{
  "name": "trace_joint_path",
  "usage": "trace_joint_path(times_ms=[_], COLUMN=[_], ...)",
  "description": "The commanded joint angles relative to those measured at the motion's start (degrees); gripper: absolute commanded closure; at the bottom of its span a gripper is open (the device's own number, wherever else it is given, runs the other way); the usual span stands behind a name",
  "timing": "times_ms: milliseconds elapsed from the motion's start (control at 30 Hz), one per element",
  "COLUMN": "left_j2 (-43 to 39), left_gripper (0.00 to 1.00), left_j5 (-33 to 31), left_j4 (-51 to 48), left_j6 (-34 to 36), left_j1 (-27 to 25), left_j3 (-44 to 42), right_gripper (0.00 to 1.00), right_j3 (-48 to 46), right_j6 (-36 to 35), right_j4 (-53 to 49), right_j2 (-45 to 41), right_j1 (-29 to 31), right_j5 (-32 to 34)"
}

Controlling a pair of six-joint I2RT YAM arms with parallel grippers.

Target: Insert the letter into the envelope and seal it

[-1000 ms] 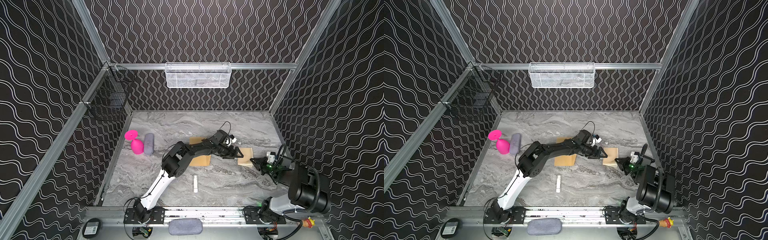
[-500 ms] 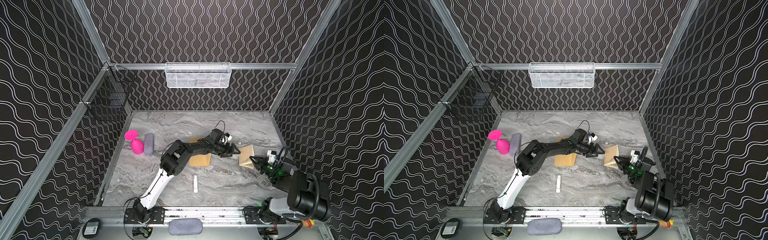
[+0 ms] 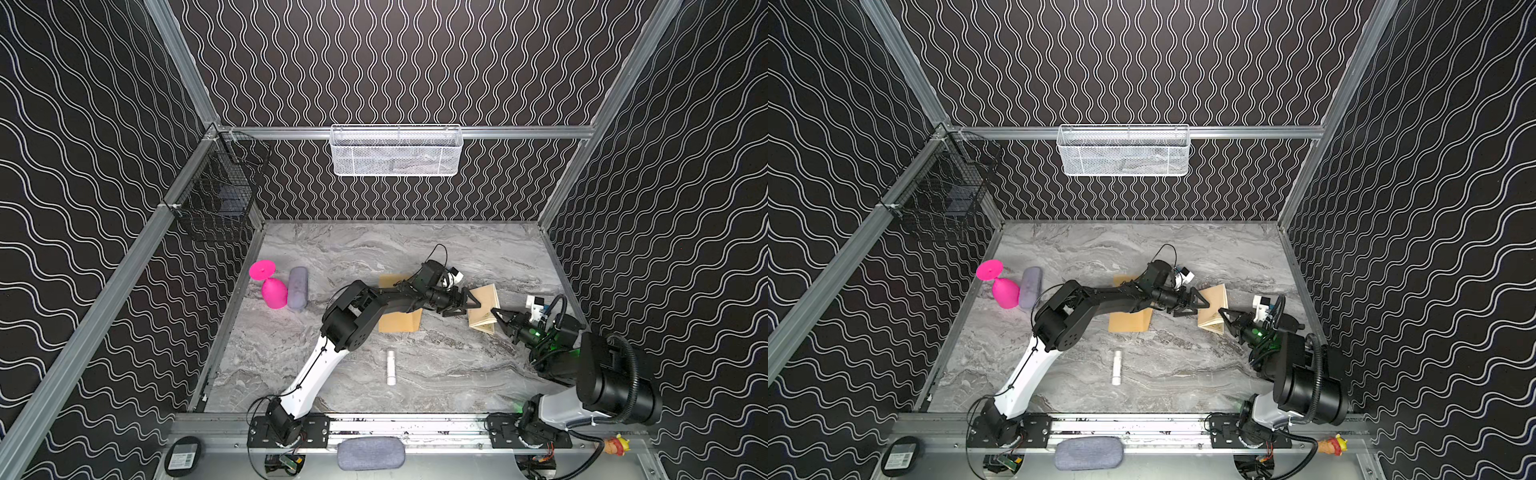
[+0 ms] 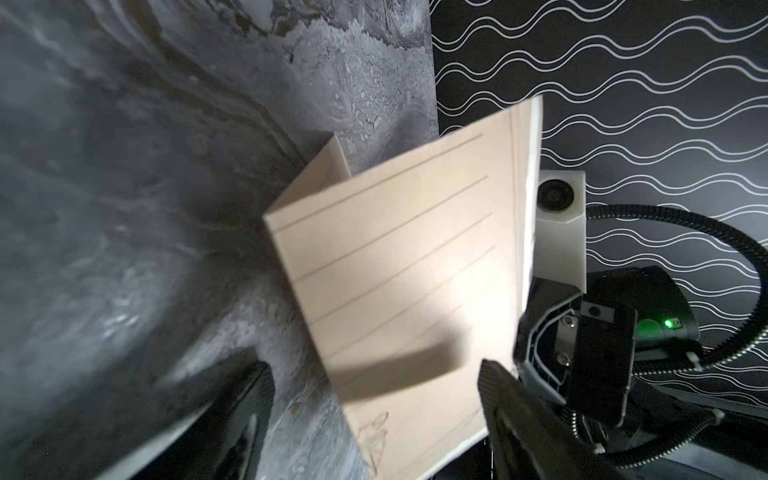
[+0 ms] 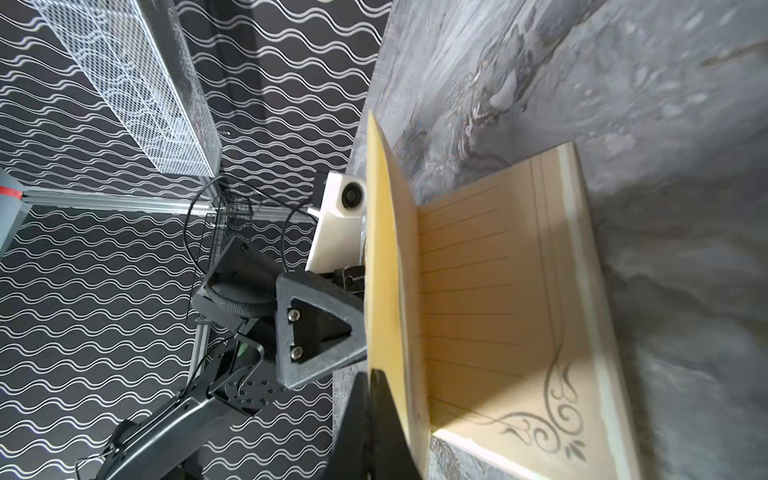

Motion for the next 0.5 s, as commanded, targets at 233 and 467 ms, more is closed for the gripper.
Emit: trace_joint_path(times_ms=[233, 467], left_j2=[-0.48, -0.25], left_gripper=[0.52, 0.8], left_j5=[0.98, 1.21], left_j4=[4.76, 5.84], left_j6=[-2.54, -2.77], left_j1=[0.12, 0.34], left_j3=[-1.81, -2.25], right_gripper=[1.0, 0.96], right_j3=[0.61, 1.46], right_j6=[-2.98, -6.16], right_j4=[-1.98, -7.43], right_j2=[4.66, 3.39], right_j1=[0.65, 0.64], right_j5=[1.37, 2.38])
